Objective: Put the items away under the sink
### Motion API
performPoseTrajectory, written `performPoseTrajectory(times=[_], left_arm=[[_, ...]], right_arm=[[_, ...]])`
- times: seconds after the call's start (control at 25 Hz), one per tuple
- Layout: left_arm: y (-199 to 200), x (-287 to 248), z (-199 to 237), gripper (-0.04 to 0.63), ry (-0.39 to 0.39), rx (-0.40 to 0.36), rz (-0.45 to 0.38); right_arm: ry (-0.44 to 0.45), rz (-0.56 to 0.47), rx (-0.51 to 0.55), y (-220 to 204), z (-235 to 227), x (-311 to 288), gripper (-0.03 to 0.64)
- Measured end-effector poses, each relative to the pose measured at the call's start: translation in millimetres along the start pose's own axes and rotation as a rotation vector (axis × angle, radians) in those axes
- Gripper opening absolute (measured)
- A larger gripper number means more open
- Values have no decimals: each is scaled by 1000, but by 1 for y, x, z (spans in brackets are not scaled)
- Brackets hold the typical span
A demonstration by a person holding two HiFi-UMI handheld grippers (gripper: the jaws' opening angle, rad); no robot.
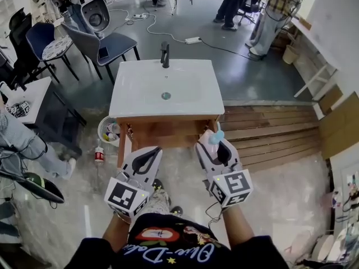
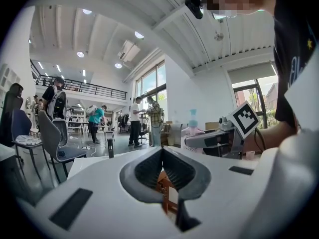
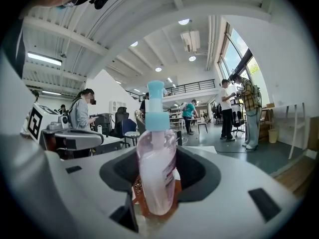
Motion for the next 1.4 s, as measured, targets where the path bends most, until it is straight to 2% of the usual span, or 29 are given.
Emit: performPoseTrajectory(times=[0.16,0.36,0.48,0.56,0.76,1.4], left_arm=[[1,8,-2,8,-19,-9,6],[-9,7,2,8,-63,31,12],[-14,-2,2,8,-95,-52,44],[-11,-8,0,8,-125,-73,41],[-14,-11,11,8,-178,3,25],[-51,-1,70,8,-208,52,1]], right_arm=[[16,-13,-24,-2,10,4,215],[-35,-10,-24,-10,15,4,215],[-51,-8,-31,-11,16,1,215],[-70,4,-32,-13,15,0,215],[-107,7,-47,-15,22,-7,215],[-183,41,-42,-29,52,-44,215]])
Point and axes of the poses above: the fingertips, and each gripper's own axes: x backward along the fingers, z to its left, y out of its top, the point moved 3 cm from there along x, backward along the fingers, and after that the axes turned 13 degrees about -x, right-handed, at the moved point
